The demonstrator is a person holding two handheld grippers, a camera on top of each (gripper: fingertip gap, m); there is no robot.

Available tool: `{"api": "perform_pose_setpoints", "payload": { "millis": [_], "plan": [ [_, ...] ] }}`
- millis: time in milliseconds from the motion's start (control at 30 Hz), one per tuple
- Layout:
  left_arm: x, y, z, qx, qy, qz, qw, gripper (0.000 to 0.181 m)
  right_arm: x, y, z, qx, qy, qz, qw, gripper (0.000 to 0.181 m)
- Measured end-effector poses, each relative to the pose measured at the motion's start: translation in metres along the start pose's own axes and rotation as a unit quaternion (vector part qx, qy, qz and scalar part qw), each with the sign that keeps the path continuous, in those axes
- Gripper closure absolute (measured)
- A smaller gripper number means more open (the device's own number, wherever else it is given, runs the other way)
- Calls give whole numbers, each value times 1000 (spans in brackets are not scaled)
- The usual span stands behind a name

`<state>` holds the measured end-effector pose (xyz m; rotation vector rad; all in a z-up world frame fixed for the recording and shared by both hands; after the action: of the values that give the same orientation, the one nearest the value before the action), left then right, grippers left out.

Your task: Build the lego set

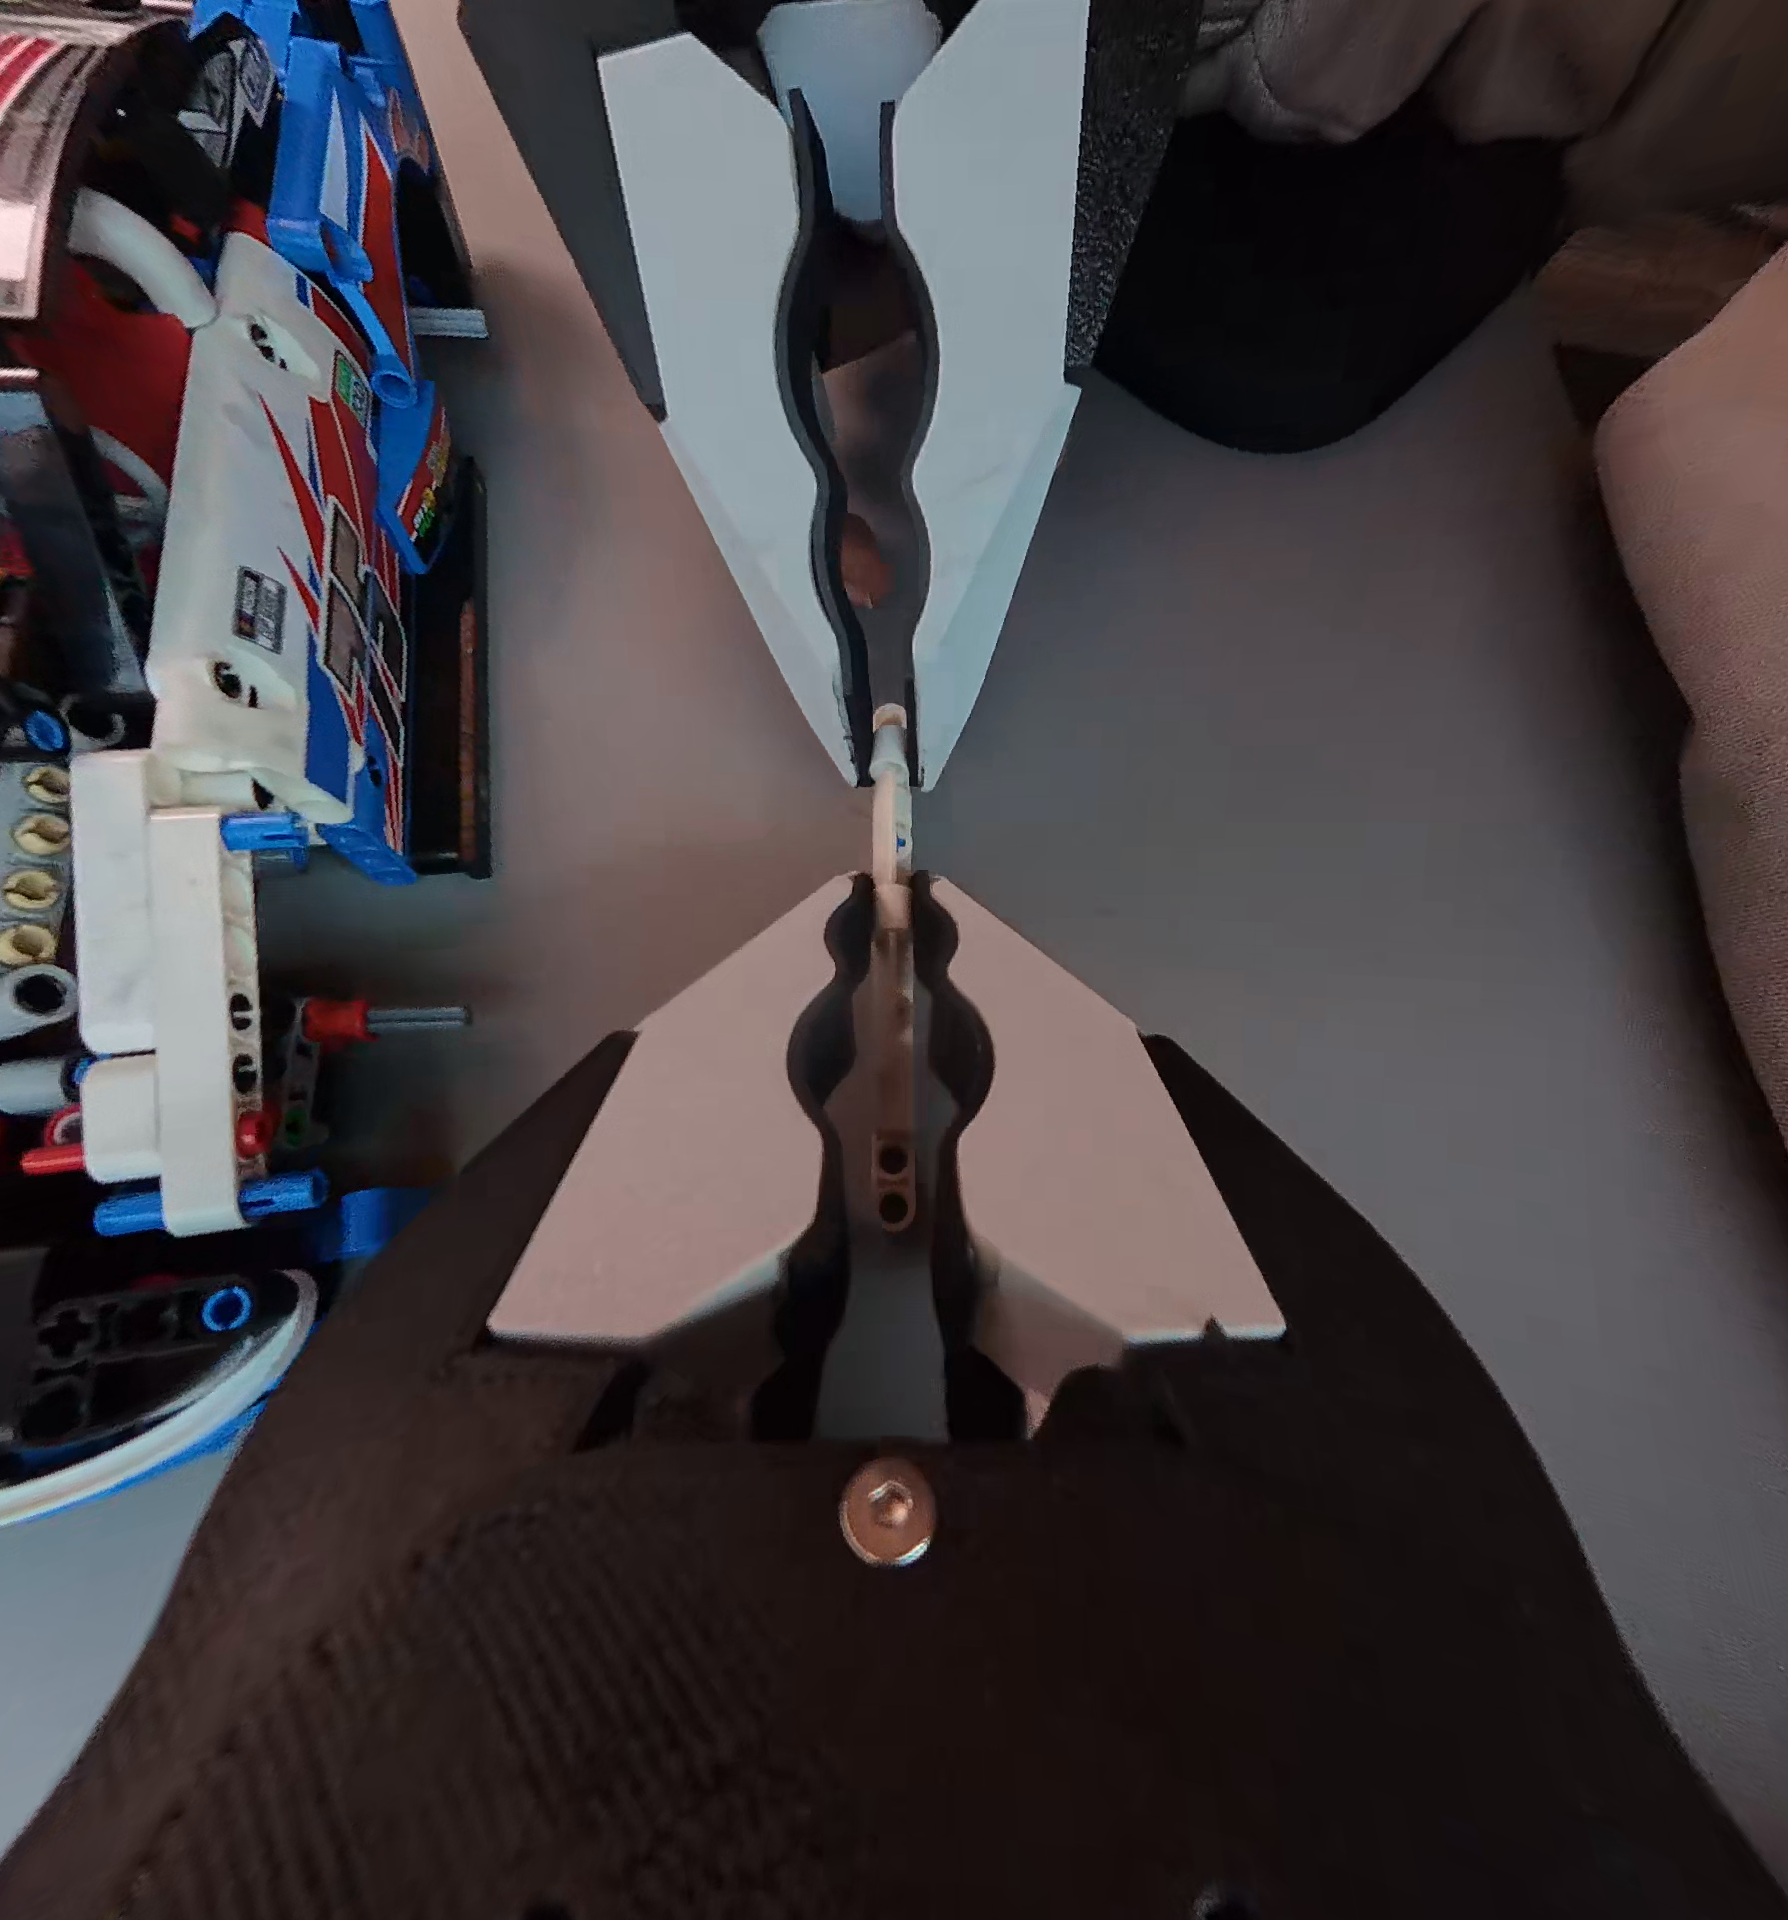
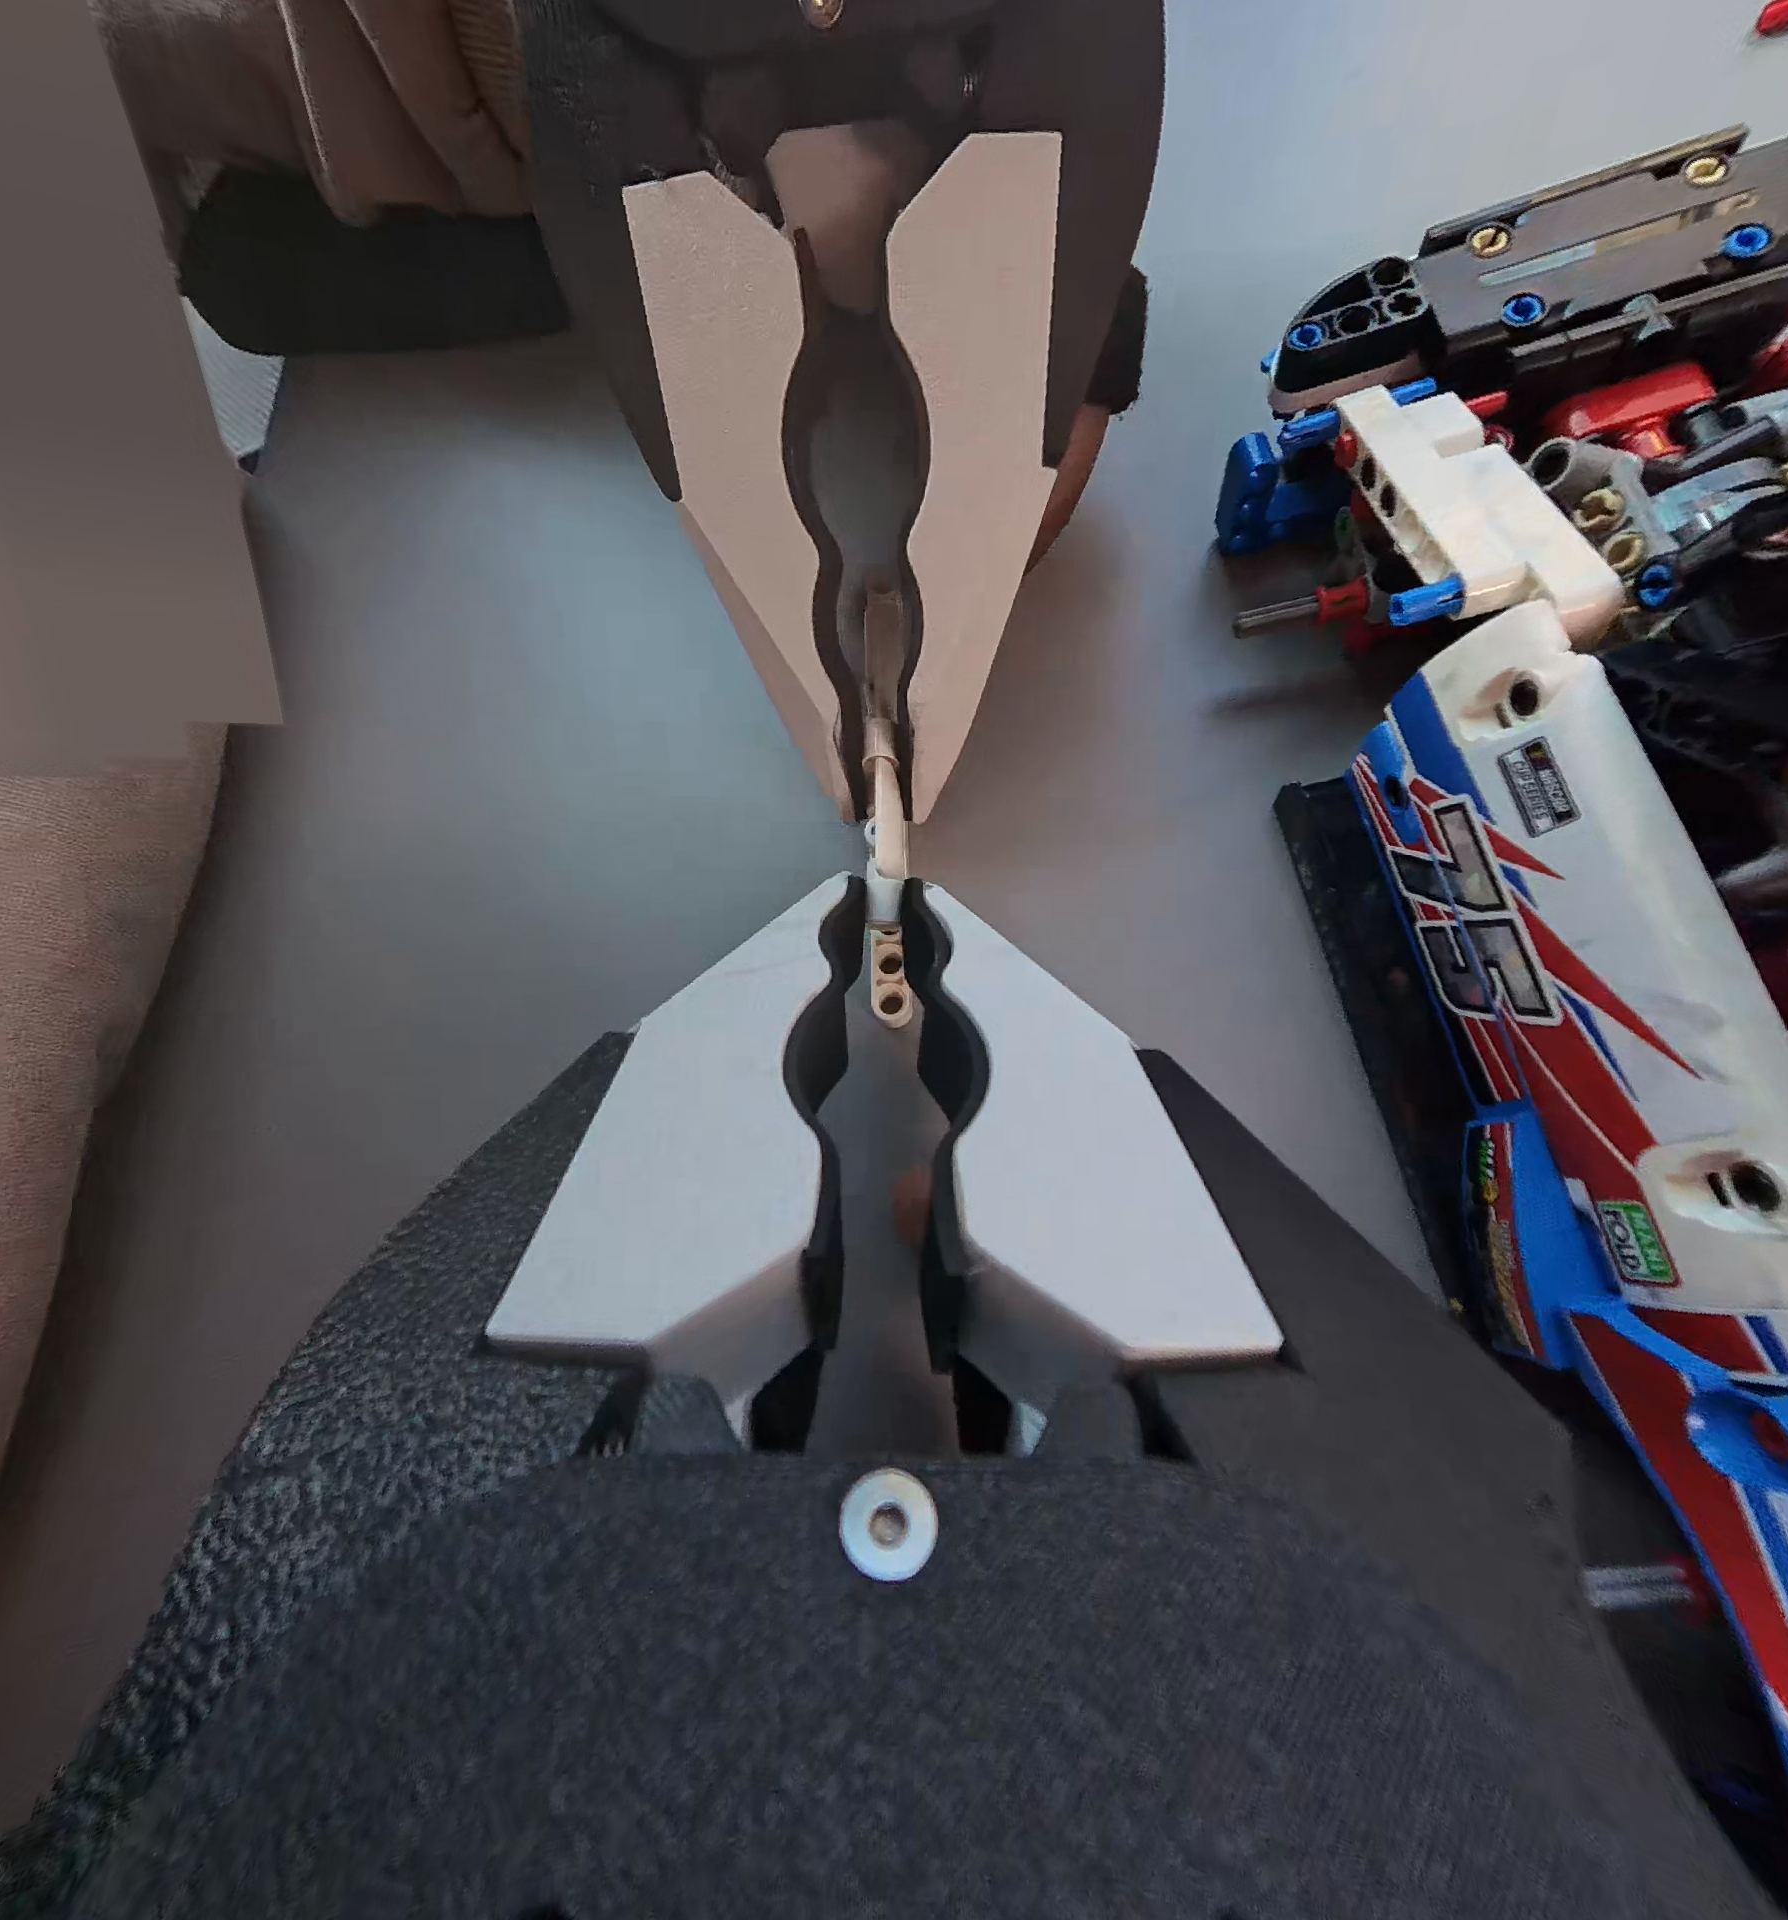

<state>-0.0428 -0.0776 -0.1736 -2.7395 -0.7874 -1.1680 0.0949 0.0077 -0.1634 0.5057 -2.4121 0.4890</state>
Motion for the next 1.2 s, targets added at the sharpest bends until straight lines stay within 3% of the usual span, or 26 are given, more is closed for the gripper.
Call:
{"api": "perform_pose_setpoints", "payload": {
  "millis": [33,267,500,867,1200],
  "plan": [
    [1,-2,0,-11,-2,-8,1000,175,0,1,0,6,-1,7,1000,176],
    [3,-15,0,-73,-21,-50,996,175,-4,6,-3,15,-12,58,998,176],
    [3,-11,0,-52,-16,-21,998,175,1,3,-3,6,-35,63,997,176],
    [1,-3,1,-7,-10,43,999,175,23,-13,1,-69,-142,-45,986,176],
    [1,10,3,52,-18,78,995,175,36,-30,8,-150,-222,-150,952,176]
  ]
}}
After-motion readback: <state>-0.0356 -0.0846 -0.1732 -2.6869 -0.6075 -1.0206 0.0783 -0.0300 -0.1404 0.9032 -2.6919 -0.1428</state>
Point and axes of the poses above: each gripper's, where its closed fingertips meet, z out along the fingers, x out of its top, y = z × x across the jaws, the point moved 10 cm from there along -z, back along the fingers, and after that the axes turned 8 degrees about -y, right-handed, at the moved point
